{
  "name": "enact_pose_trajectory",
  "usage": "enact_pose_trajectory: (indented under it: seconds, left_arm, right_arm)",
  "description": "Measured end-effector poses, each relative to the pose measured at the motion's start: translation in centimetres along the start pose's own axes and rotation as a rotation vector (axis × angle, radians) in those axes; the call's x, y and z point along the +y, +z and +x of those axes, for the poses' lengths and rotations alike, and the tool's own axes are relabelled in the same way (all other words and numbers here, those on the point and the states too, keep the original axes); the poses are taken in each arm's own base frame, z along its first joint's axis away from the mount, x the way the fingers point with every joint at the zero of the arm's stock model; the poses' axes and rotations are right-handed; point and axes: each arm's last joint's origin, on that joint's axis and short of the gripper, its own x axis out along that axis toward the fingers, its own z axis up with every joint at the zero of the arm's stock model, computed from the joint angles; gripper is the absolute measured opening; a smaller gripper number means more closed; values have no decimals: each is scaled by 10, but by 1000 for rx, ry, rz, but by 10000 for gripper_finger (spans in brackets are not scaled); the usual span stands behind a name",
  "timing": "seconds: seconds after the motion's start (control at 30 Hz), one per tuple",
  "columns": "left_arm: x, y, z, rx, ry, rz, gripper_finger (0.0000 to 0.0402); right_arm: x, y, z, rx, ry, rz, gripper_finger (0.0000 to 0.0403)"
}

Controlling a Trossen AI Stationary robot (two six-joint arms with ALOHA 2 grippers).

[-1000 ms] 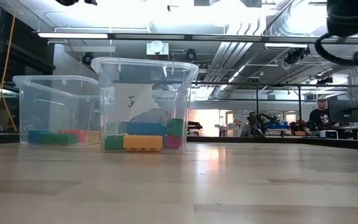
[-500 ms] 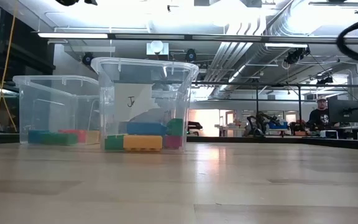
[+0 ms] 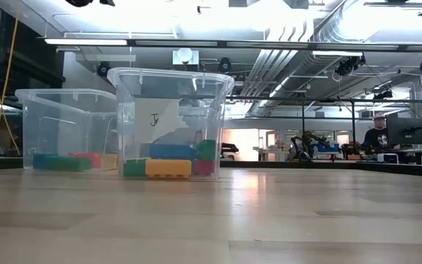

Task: Sort blocks by size
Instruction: Put the red big game piece into the right transparent bin

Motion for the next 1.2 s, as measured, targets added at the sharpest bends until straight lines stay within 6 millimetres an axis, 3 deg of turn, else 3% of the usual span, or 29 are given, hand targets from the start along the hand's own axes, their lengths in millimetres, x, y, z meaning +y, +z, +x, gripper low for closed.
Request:
enact_pose_trajectory:
  seconds: [0.33,0.47,0.63,0.8,0.9,1.0,1.2]
  left_arm:
    - [0,0,0,0,0,-1,280]
    - [0,0,0,1,1,2,280]
    - [1,-1,0,5,5,17,280]
    - [1,-1,0,4,3,18,280]
    - [0,1,-1,-6,-3,30,280]
    - [0,2,-1,-13,-2,34,280]
    - [0,2,-1,-22,4,34,280]
  right_arm:
    - [2,5,5,13,69,-46,283]
    - [2,5,6,11,62,-42,235]
    - [3,5,6,14,67,-47,133]
    - [13,6,-6,8,123,-138,135]
    - [24,7,-26,-22,164,-234,135]
    - [33,11,-60,-126,167,-330,135]
    - [39,38,-163,-579,122,-455,135]
